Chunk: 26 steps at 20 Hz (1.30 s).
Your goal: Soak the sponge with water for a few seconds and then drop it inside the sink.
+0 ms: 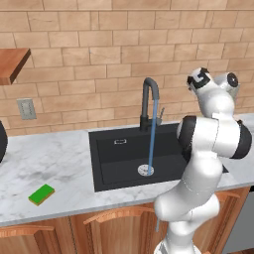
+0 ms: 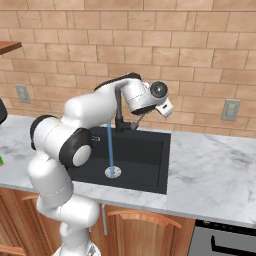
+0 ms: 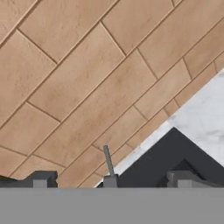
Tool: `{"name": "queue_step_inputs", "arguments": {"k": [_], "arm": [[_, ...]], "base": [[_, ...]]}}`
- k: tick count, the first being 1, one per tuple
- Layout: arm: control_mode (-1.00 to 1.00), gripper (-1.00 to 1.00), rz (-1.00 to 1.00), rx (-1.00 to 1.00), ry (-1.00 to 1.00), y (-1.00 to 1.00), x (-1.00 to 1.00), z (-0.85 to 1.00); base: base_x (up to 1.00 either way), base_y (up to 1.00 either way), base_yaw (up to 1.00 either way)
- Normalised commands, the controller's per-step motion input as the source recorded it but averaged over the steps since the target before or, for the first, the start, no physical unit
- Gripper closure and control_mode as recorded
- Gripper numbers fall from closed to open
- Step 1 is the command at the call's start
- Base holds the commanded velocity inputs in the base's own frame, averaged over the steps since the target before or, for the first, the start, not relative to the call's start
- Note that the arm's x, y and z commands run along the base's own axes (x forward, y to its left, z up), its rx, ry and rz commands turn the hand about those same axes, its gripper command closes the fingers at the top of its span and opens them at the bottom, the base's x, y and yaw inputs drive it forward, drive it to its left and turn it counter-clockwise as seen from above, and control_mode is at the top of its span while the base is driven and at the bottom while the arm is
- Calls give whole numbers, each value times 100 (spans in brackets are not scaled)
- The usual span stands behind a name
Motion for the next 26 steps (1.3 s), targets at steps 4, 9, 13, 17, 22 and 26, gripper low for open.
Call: {"name": "queue_step_inputs", "arguments": {"k": [4, 9, 13, 17, 22, 26], "arm": [[-100, -100, 0, 8, 4, 0, -86, 20], [-100, -100, 0, 8, 4, 4, -89, 12], [-100, -100, 0, 6, 6, 12, -80, 2], [-100, -100, 0, 3, 18, 19, -63, 0], [-100, -100, 0, 0, 23, 27, -52, 0], [-100, -100, 0, 0, 20, 30, -43, 0]], "base": [[0, 0, 0], [0, 0, 0], [0, 0, 0], [0, 0, 0], [0, 0, 0], [0, 0, 0]]}}
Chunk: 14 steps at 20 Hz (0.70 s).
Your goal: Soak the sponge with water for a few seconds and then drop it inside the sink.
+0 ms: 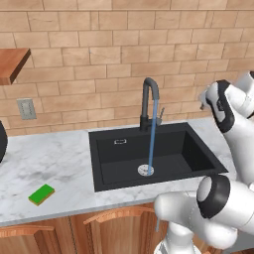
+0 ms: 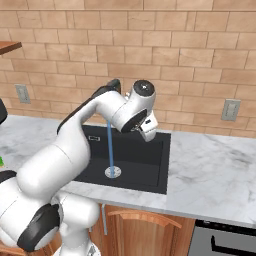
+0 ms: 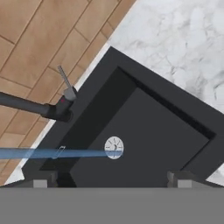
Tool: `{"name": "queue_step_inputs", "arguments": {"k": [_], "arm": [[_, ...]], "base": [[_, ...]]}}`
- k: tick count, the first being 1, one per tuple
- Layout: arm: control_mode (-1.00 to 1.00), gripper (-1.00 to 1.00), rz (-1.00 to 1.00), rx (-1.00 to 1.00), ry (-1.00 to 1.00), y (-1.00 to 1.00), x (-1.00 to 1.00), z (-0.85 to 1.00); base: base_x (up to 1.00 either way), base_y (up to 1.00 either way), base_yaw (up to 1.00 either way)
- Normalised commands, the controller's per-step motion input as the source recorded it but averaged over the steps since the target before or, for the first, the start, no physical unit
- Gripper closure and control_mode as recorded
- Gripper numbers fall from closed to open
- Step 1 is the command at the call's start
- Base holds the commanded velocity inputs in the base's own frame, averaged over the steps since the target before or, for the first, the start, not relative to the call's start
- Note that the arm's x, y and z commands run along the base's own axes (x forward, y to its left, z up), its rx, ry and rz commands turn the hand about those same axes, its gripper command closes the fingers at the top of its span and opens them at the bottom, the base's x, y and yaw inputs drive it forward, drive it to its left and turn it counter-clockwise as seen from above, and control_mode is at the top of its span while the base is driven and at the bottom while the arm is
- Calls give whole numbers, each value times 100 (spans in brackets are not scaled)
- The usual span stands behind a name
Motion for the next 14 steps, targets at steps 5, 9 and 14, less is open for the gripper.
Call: {"name": "queue_step_inputs", "arguments": {"k": [5, 9, 14], "arm": [[-100, -100, 0, -3, 5, 41, -38, -9], [-100, -100, 4, -4, 0, 47, -37, -8], [-100, -100, 13, 0, 0, 46, -44, -2]], "base": [[0, 0, 0], [0, 0, 0], [0, 0, 0]]}}
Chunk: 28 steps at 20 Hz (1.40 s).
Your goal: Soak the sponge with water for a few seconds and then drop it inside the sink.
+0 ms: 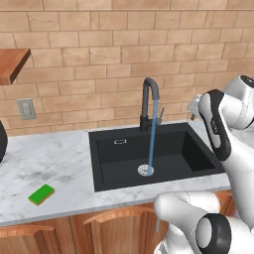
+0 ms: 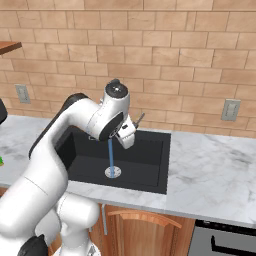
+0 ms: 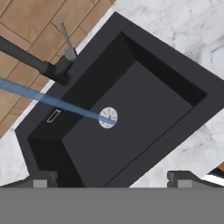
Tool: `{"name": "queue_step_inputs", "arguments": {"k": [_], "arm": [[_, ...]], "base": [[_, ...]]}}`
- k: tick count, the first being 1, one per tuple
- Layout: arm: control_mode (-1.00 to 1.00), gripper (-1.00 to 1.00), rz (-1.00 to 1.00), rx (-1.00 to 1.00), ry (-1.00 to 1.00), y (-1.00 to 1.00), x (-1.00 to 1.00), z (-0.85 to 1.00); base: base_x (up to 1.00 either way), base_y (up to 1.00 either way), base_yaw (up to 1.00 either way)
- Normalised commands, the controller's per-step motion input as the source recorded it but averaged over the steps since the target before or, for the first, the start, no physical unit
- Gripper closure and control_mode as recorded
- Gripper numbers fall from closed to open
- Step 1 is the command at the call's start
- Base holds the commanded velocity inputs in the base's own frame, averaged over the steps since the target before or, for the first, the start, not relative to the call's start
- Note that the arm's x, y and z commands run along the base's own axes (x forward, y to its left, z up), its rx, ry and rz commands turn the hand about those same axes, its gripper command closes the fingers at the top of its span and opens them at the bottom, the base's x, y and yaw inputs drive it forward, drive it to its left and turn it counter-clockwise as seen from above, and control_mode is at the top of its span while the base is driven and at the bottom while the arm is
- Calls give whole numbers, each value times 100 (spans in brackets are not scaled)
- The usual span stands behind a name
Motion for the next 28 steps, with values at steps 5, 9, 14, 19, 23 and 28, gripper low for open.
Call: {"name": "queue_step_inputs", "arguments": {"k": [5, 9, 14, 19, 23, 28], "arm": [[-100, -100, 13, 0, 0, 38, -47, 0], [-100, -100, 14, 0, 2, 49, -39, 0], [-100, -100, 17, 0, 11, 59, -21, 0], [-100, -100, 17, 0, 16, 61, -13, 0], [-100, -100, 15, 0, 22, 64, -3, 0], [-100, -100, 13, 0, 25, 66, 0, 0]], "base": [[0, 0, 0], [0, 0, 0], [0, 0, 0], [0, 0, 0], [0, 0, 0], [0, 0, 0]]}}
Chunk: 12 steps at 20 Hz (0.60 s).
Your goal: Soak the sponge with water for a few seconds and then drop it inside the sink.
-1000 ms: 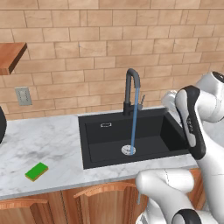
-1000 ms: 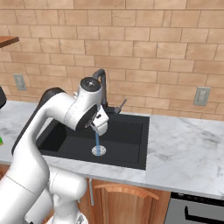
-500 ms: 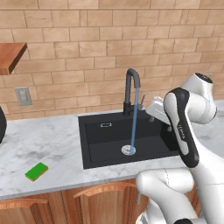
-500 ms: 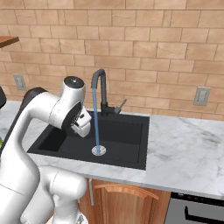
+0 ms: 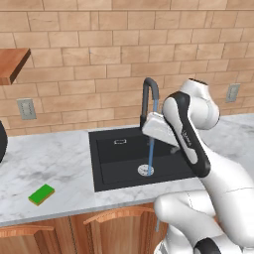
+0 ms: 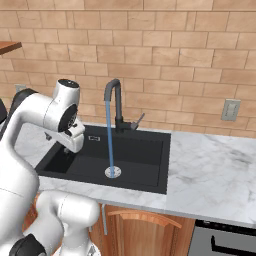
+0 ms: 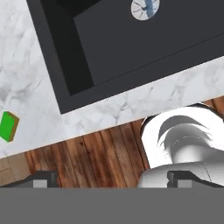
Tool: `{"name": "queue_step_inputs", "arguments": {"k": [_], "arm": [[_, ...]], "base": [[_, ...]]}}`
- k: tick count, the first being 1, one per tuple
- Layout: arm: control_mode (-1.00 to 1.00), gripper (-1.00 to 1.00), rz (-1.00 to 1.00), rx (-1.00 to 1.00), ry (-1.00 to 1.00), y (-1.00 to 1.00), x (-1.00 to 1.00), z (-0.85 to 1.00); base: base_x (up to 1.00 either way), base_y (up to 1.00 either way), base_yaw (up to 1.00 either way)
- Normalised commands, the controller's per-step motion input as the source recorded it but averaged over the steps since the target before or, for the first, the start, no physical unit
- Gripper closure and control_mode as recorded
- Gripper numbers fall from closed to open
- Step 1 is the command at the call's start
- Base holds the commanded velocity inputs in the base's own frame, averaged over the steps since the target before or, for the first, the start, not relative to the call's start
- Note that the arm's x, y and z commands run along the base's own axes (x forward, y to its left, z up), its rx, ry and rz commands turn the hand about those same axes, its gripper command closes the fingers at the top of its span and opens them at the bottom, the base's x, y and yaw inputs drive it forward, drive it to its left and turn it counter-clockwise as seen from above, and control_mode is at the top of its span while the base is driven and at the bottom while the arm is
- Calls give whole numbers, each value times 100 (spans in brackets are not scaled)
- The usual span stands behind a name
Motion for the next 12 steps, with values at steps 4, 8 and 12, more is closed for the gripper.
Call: {"name": "queue_step_inputs", "arguments": {"k": [4, 8, 12], "arm": [[-100, -100, 12, 0, 26, 54, 0, 0], [-100, -100, 12, 0, 27, 47, 0, 0], [-100, -100, 11, 0, 16, 48, 0, -3]], "base": [[0, 0, 0], [0, 0, 0], [0, 0, 0]]}}
